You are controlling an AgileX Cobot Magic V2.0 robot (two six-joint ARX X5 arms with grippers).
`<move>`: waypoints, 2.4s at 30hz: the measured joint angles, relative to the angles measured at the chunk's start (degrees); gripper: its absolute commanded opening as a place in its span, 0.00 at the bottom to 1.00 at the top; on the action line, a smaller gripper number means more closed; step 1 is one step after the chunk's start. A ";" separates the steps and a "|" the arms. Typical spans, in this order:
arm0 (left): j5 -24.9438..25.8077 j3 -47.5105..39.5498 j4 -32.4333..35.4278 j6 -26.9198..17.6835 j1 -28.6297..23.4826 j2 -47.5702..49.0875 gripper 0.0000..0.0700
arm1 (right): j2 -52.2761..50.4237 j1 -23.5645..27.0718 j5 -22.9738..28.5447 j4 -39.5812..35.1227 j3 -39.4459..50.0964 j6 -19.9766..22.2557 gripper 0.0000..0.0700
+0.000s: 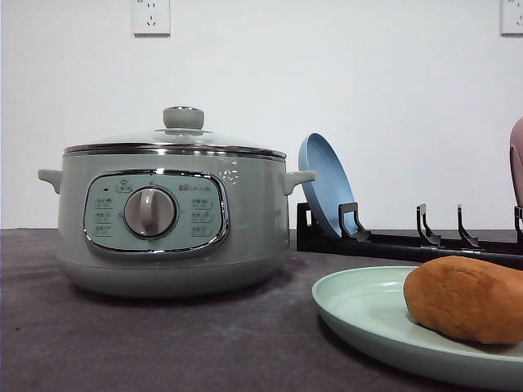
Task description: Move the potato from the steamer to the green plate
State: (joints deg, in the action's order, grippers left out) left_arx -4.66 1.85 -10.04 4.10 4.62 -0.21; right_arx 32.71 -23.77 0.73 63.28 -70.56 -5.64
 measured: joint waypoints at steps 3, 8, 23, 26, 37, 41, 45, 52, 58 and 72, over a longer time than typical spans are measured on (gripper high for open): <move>0.01 0.00 0.00 0.00 0.00 0.00 0.04 | -2.78 6.69 0.23 -6.43 6.43 0.26 0.05; 0.01 0.00 0.00 0.00 0.00 0.00 0.04 | -11.25 16.47 0.62 -24.24 23.28 0.30 0.05; 0.02 0.00 0.00 0.00 0.00 0.00 0.04 | -29.40 22.29 0.79 -39.81 57.21 0.32 0.05; -0.01 0.00 0.00 0.00 0.00 0.00 0.04 | -30.41 22.90 0.79 -41.99 60.65 0.33 0.05; 0.01 0.00 0.00 0.00 0.00 0.00 0.04 | -32.35 23.15 0.78 -46.15 66.85 0.89 0.05; 0.00 0.00 0.00 0.00 0.00 0.00 0.04 | -32.35 23.15 0.77 -46.72 67.05 0.91 0.05; 0.00 0.00 0.00 0.00 0.00 0.00 0.04 | -32.35 23.15 0.77 -47.33 67.12 0.91 0.05; -0.01 0.00 0.01 0.00 0.00 0.00 0.04 | -32.33 23.15 0.78 -52.88 68.88 0.93 0.05; -0.01 0.00 0.00 0.00 0.00 0.00 0.04 | -32.35 23.15 0.78 -57.07 69.65 0.93 0.05; -0.01 0.00 0.00 0.00 0.00 0.00 0.04 | -32.35 23.15 0.77 -57.30 69.65 0.93 0.05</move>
State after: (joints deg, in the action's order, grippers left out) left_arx -4.67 1.85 -10.04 4.10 4.62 -0.21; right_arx 0.36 -0.62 1.50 5.98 -0.91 -4.71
